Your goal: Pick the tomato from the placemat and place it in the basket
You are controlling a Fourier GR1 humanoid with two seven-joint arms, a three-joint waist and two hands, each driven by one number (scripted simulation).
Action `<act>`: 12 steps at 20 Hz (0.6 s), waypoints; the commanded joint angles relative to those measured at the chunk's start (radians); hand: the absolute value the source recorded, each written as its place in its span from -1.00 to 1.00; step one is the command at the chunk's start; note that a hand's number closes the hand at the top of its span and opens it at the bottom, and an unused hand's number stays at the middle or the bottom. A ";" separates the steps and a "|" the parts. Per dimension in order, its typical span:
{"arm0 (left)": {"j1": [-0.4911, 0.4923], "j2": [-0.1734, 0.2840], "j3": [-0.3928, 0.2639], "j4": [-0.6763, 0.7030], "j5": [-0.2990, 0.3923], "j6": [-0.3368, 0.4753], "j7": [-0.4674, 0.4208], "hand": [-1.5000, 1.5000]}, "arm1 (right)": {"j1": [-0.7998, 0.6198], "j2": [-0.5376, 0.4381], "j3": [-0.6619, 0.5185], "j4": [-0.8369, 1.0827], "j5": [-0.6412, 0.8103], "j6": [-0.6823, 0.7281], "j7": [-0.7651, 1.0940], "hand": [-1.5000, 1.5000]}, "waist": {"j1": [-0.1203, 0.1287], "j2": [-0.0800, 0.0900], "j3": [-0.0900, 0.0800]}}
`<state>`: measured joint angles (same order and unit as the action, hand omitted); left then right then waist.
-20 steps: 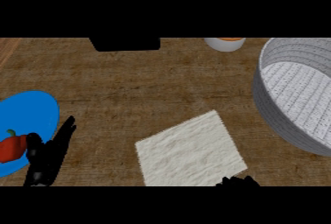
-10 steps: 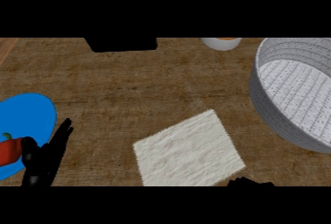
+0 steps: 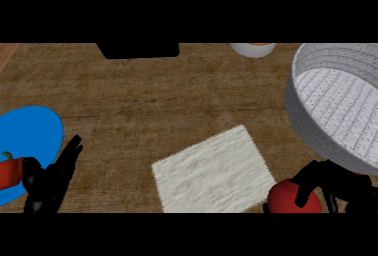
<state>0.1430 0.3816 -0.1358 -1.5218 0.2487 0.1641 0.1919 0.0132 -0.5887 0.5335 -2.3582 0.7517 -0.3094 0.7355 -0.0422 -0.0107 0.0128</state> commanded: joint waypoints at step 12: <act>0.020 -0.029 -0.020 0.090 -0.012 -0.005 0.032 0.00 | -0.258 -0.044 -0.491 0.005 -0.447 0.192 0.173 1.00 | 0.022 0.017 -0.013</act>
<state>0.1341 0.3770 -0.1368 -1.5239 0.2380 0.1597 0.2036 -0.1946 -0.6060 0.1749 -2.3158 0.5452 -0.1839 0.8762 -0.0298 -0.0071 0.0127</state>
